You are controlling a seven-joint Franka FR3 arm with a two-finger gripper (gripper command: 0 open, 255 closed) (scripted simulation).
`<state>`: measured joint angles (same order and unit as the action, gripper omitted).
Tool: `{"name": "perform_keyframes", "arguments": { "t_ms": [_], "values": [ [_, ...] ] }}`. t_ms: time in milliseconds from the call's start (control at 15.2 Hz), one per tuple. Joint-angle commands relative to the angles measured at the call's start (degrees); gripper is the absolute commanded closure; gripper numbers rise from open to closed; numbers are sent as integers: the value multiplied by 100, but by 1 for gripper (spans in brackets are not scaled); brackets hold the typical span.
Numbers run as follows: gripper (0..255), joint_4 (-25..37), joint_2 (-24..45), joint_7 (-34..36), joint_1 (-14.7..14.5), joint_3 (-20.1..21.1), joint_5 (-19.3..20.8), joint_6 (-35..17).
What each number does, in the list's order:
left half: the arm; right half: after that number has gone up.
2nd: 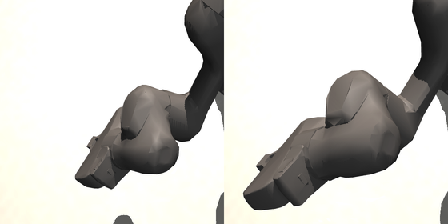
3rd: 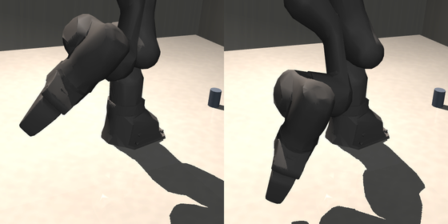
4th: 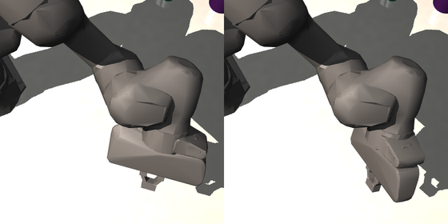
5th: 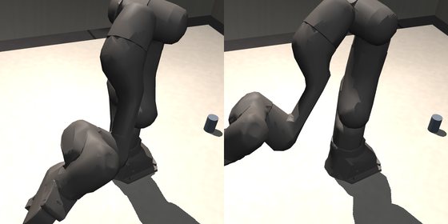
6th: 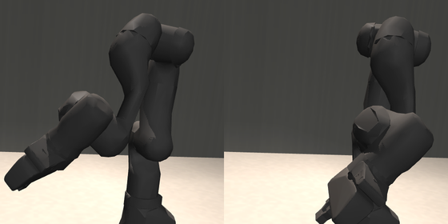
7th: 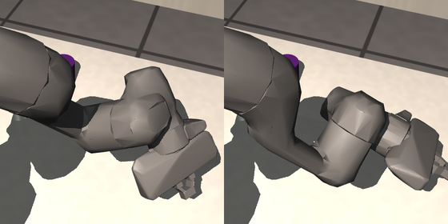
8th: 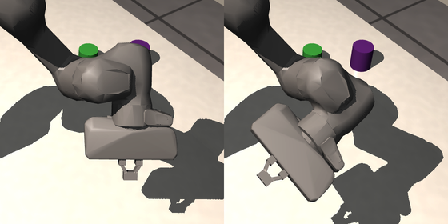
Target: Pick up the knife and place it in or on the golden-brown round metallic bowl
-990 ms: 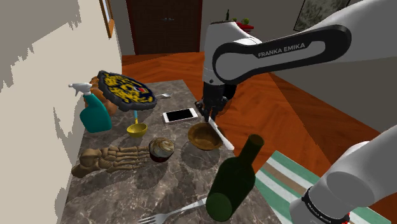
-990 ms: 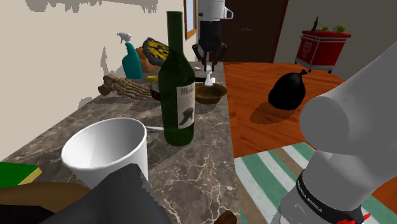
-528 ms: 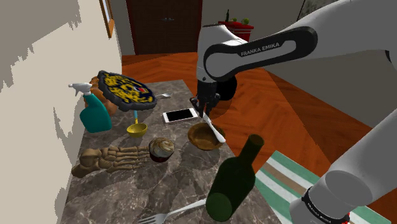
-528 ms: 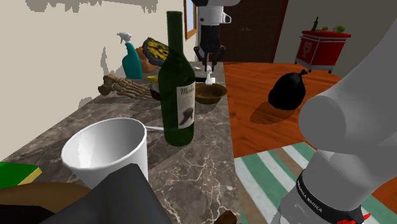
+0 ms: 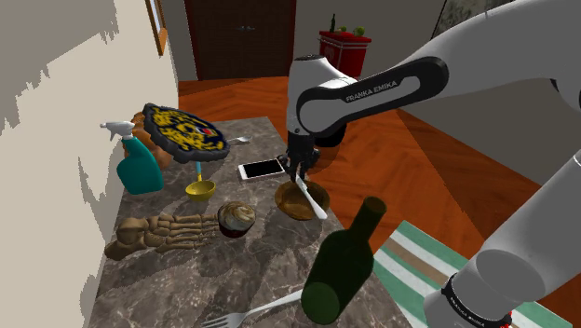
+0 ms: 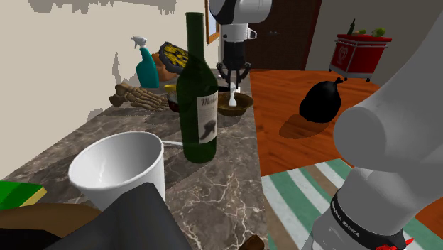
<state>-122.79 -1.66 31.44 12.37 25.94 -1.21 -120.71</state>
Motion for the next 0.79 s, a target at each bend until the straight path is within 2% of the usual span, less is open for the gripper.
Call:
{"name": "perform_keyframes", "arguments": {
  "t_ms": [0,198,726],
  "values": [
    [255,-98,74,34,-6,10,36,-169],
    [255,-207,177,72,-11,16,89,-370],
    [255,-207,177,72,-11,16,89,-370]
  ]
}}
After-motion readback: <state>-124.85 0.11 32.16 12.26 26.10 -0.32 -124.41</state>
